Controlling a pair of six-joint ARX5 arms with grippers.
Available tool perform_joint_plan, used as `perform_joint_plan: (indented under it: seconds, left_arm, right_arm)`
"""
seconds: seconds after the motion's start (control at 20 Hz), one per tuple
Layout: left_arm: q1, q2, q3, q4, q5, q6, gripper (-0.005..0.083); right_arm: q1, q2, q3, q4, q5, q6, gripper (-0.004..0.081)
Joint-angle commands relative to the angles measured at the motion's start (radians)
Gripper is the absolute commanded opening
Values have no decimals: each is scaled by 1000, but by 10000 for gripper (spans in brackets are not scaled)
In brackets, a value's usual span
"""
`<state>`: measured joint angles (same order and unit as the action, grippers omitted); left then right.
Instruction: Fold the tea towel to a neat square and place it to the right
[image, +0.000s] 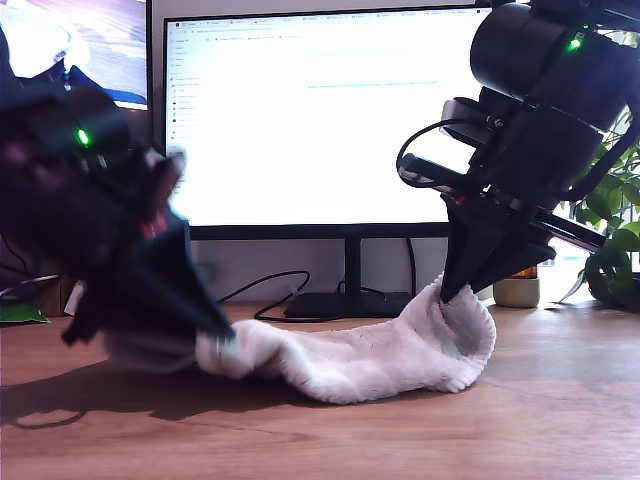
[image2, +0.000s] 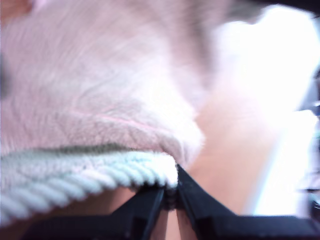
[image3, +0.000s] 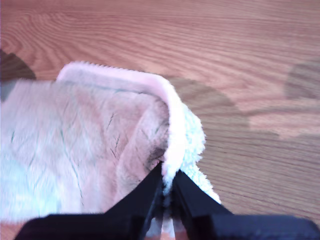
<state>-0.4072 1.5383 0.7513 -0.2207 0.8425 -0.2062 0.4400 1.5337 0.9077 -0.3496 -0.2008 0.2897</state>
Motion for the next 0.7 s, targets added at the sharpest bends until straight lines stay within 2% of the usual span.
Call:
perform_joint_plan:
  seconds: [0.0,0.1,0.2,0.25,0.35,0.5,0.65]
  left_arm:
    - [21,-80,0,-21,94,-27,-21]
    - [53,-151,27,-23,184,-85,-21]
    - [78,-200,62,-11,212,-129,-21]
    - [90,-205,77,-10,197,-128,-21]
    - [104,-184,82,-19,102,-119,-21]
    - [103,-71,82,-41,34,-58,-21]
    - [103,63,82,-2,-57,-17,-21]
  right_arm:
    - [4,-5,-8,4,-2,-10,-12]
    - [4,-5,-8,4,-2,-11,-12]
    - [4,-5,-6,5,-2,-12,-12]
    - [4,-5,-2,3,-2,-12,-12]
    - [5,-5,14,-6,-2,-12,-12]
    - [5,-5,48,-16,-2,-12,-12]
    - [14,-5,74,-21,3,-10,-12]
